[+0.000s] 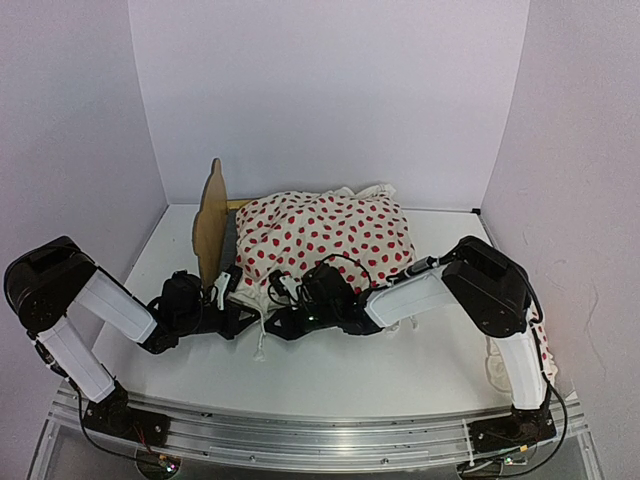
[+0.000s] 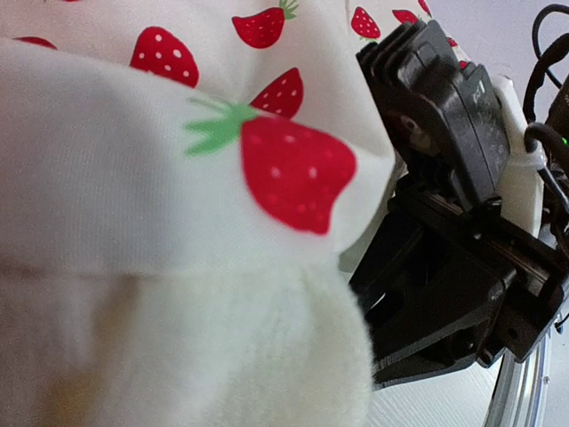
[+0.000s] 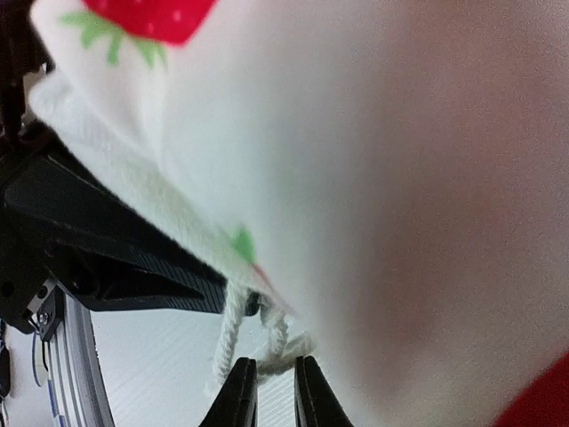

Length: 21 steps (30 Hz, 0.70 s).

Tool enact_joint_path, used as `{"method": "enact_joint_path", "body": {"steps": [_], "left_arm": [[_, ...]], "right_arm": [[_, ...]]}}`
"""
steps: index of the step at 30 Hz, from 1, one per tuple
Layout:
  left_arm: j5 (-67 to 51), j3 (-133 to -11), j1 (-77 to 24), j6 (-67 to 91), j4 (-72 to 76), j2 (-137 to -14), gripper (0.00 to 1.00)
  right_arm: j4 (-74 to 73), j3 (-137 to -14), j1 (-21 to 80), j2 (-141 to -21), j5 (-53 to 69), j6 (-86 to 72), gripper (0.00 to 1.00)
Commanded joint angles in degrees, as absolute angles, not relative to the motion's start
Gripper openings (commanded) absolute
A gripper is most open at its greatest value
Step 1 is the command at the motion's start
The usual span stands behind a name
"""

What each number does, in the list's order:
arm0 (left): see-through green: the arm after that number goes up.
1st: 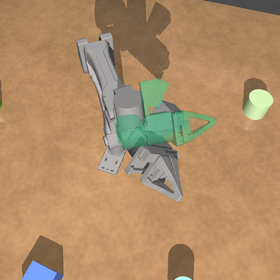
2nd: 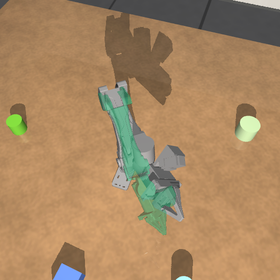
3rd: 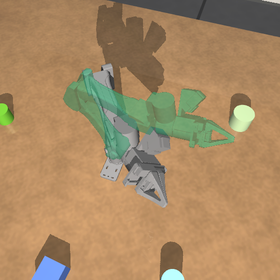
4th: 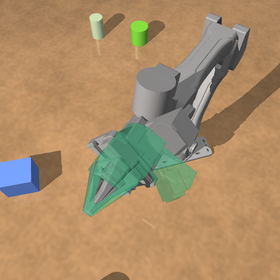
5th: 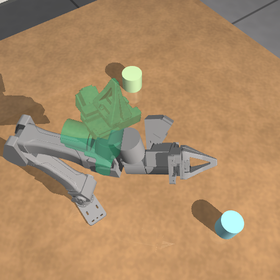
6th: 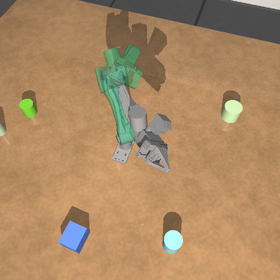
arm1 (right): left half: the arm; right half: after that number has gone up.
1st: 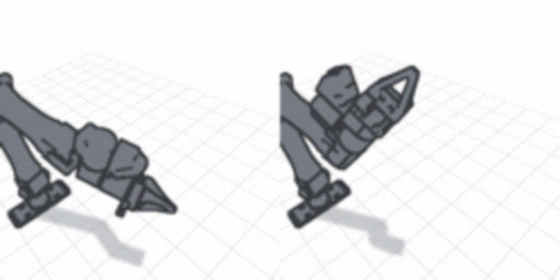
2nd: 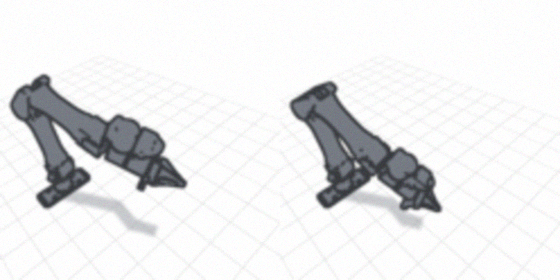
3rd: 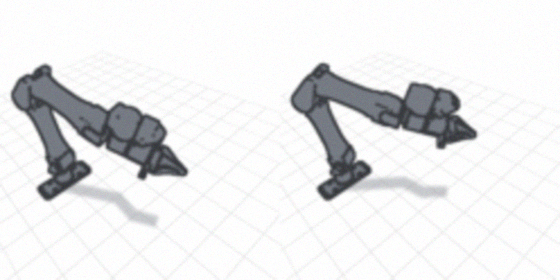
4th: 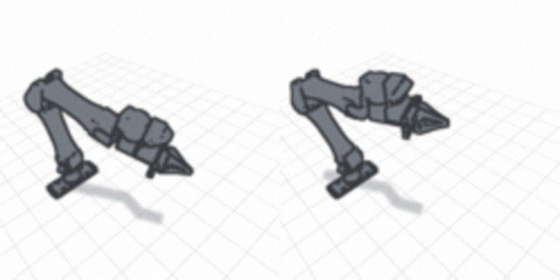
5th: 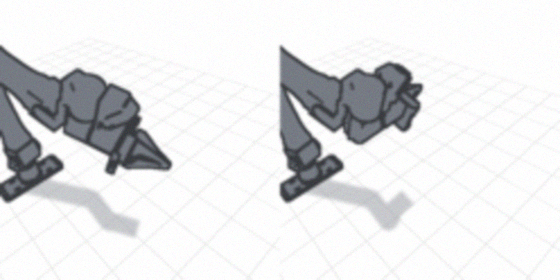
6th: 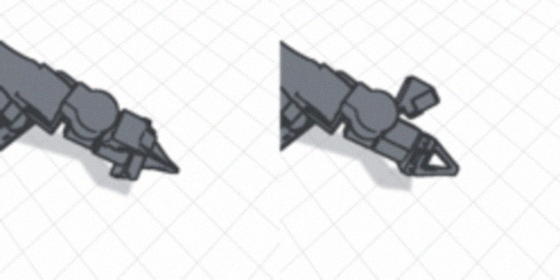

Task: Set up the pet bed

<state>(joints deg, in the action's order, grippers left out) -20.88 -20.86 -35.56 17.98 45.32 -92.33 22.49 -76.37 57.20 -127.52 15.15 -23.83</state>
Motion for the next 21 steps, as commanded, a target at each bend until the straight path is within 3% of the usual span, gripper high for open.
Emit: {"method": "enact_joint_path", "body": {"steps": [1, 21], "left_arm": [[-20.5, -20.7, -35.1, 18.7, 45.1, -93.2, 0.00], [-21.1, -20.8, -35.1, 19.2, 44.6, -92.8, 0.00]], "right_arm": [[24.3, -76.6, 57.5, -126.2, 15.9, -23.2, 0.16], [24.6, -81.2, 57.5, -130.0, 12.1, -20.7, 0.18]]}}
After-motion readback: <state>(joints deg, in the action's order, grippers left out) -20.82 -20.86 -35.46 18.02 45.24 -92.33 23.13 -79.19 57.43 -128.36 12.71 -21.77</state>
